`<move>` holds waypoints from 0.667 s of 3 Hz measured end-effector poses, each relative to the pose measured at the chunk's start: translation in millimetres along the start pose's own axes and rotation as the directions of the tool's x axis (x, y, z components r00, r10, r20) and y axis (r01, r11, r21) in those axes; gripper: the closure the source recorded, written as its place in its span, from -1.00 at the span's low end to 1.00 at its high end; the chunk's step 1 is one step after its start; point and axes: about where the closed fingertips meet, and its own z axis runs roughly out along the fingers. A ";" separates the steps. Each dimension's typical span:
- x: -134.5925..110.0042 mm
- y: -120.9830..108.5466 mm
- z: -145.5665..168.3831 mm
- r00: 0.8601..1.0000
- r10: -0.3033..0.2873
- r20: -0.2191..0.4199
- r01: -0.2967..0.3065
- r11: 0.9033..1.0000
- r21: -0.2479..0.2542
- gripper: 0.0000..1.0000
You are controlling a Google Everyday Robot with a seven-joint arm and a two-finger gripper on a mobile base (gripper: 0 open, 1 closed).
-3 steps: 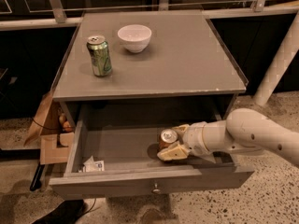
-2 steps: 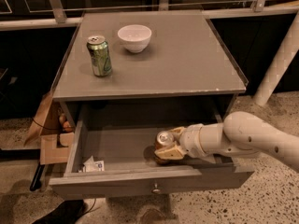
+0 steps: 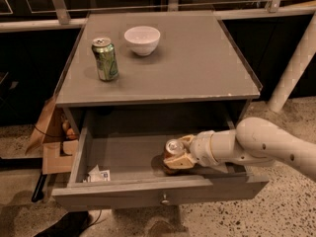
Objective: Pick orange can from top drawer and place on counter
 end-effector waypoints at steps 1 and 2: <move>-6.6 2.6 -5.4 1.000 0.004 -0.008 -0.004 1.000 -0.012 1.00; -38.8 5.9 -32.2 1.000 0.012 -0.002 -0.012 1.000 -0.005 1.00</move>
Offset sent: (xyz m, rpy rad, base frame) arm -0.0100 -0.0038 0.1123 0.0048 -0.0008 -0.0232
